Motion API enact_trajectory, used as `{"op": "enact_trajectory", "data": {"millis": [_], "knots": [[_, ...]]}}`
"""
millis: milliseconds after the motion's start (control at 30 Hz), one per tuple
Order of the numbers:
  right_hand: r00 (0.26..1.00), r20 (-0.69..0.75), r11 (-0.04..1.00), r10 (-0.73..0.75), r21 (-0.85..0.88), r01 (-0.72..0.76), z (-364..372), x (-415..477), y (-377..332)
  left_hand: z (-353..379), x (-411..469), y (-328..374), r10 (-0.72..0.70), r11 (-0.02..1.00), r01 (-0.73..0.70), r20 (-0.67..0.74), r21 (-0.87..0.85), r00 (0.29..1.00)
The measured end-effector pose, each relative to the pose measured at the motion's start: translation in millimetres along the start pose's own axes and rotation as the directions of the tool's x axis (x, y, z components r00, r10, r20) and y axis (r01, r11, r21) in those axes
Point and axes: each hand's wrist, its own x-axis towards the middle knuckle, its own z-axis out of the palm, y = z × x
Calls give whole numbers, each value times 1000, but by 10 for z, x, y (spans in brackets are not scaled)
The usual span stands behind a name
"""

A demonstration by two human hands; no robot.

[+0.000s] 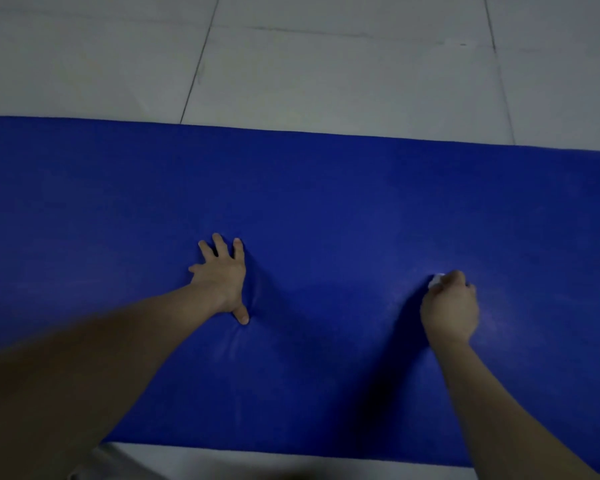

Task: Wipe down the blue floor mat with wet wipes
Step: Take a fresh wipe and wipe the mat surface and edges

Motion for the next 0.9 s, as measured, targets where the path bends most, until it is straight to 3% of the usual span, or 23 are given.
{"op": "enact_trajectory", "data": {"millis": [67,233,367,467,567,700,800,900], "knots": [[999,49,992,25,121,-31,79,-48,-199,-2,-9,1,-3,1000,3,-1,-5,1000],[966,206,954,-155,287,91,266,-330,-836,2,-1,11,0,1000,0,-17,3,1000],[833,404,912,-378,315,262,435,-873,-1416,-5,-15,28,5,1000,-5,-15,16,1000],[709,473,850,-523,223,478,634,-1115,-1642,3,-8,24,3,1000,-2,-23,28,1000],[650,461,753,-604,64,655,604,-990,-1595,-7,-5,17,-2,999,3,-21,35,1000],[758,324,783,-567,-74,617,477,-499,-1073,-10,-14,19,-6,1000,6,-10,17,1000],[890,191,905,-413,-18,424,244,-127,-612,-12,-14,26,-5,1000,5,-13,10,1000],[967,97,968,-238,-57,244,9,166,-230,-17,-23,28,-6,1000,6,-9,13,1000]]}}
